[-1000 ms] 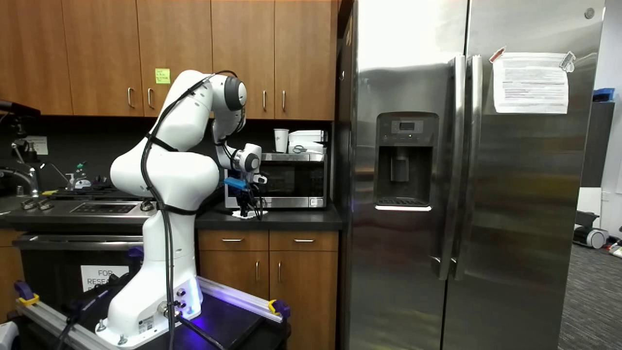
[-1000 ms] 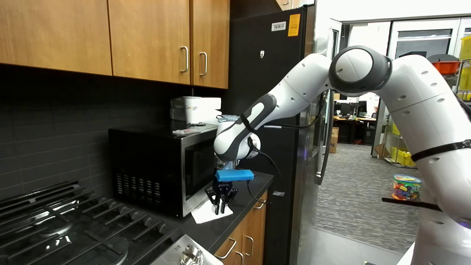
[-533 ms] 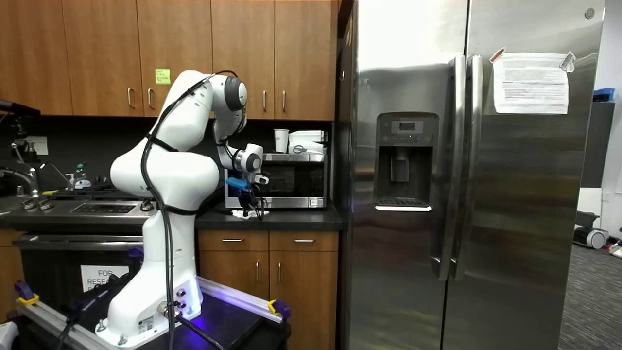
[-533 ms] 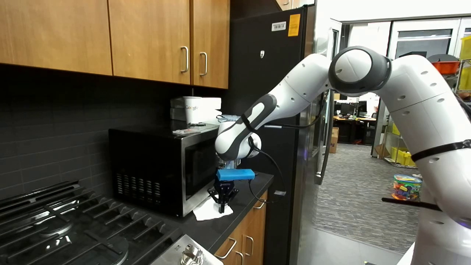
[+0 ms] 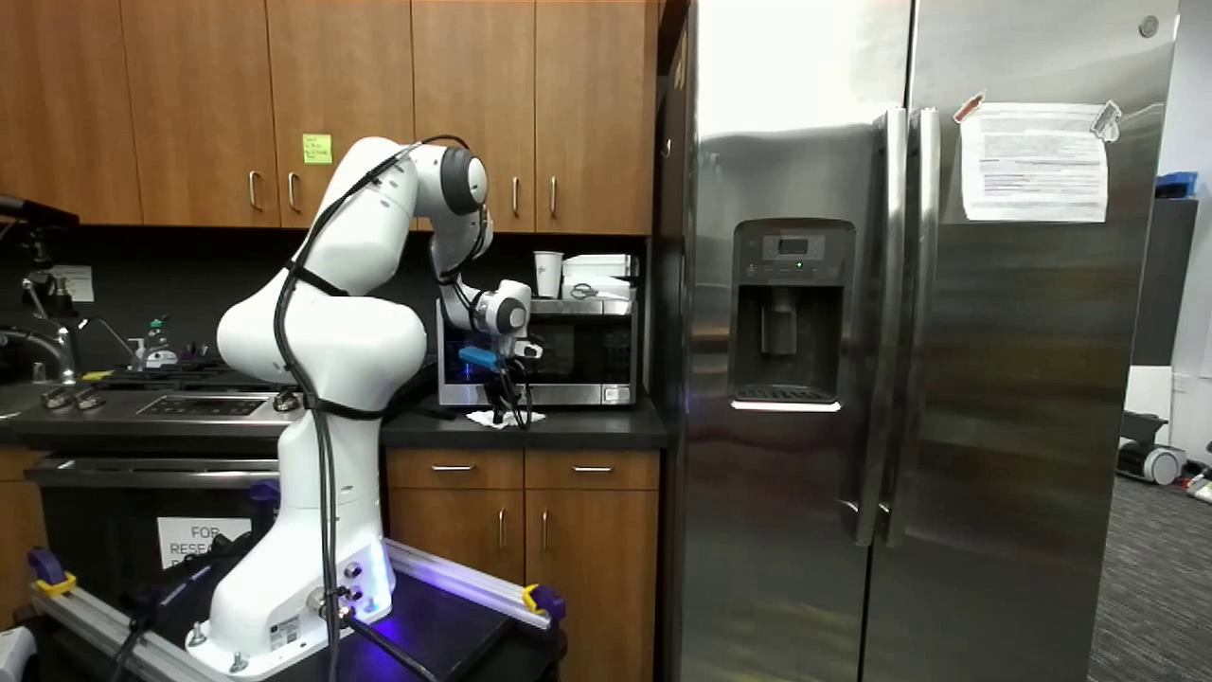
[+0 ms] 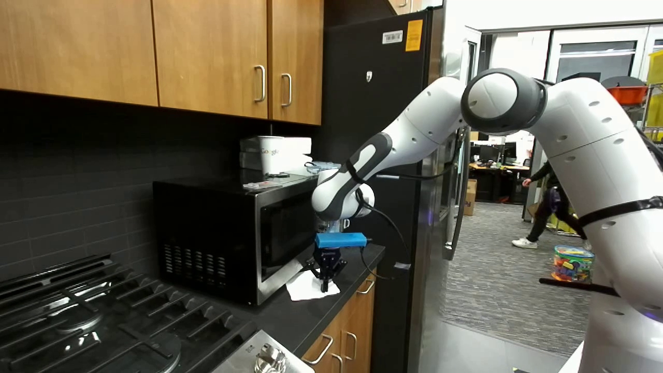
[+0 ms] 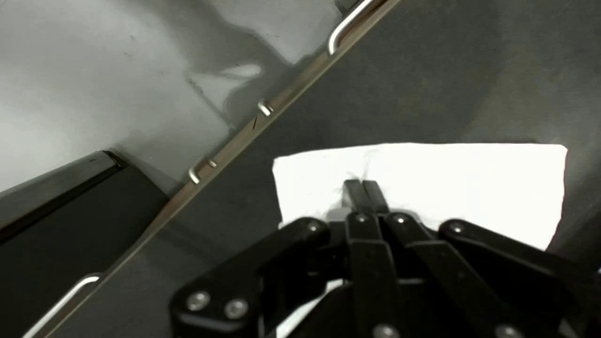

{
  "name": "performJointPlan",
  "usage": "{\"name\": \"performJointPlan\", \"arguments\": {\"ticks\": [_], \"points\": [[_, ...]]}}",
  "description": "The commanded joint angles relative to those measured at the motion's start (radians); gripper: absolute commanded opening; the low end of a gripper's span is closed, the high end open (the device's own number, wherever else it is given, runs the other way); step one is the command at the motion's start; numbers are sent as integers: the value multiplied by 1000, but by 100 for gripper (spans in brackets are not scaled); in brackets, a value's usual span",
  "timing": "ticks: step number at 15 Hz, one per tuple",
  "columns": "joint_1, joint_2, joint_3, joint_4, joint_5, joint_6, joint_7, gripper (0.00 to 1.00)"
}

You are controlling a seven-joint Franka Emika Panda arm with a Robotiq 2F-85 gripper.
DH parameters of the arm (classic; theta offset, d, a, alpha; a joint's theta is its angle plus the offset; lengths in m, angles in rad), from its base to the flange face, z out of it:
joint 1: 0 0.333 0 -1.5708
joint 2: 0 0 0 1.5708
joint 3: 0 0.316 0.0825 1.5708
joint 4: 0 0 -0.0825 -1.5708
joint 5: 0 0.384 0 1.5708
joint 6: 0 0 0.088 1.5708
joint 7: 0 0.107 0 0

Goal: Move the paper towel to the right

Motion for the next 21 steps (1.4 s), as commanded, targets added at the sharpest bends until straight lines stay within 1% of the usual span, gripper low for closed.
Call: {"name": "performJointPlan", "arguments": {"ticks": [1, 6, 10, 14, 17, 18, 19, 20, 21], "points": [[-26, -8, -26, 6, -25, -30, 24, 0], [-64, -2, -44, 16, -15, -32, 18, 0], [-80, -6, -51, 14, -15, -30, 18, 0], [-79, -15, -52, 7, -20, -27, 20, 0], [-65, -35, -52, -5, -31, -21, 28, 0], [-55, -50, -53, -14, -39, -18, 36, 26], [-44, -65, -54, -24, -53, -14, 43, 28], [-32, -79, -55, -32, -70, -12, 56, 32], [-15, -98, -58, -44, -95, -11, 75, 39]]}}
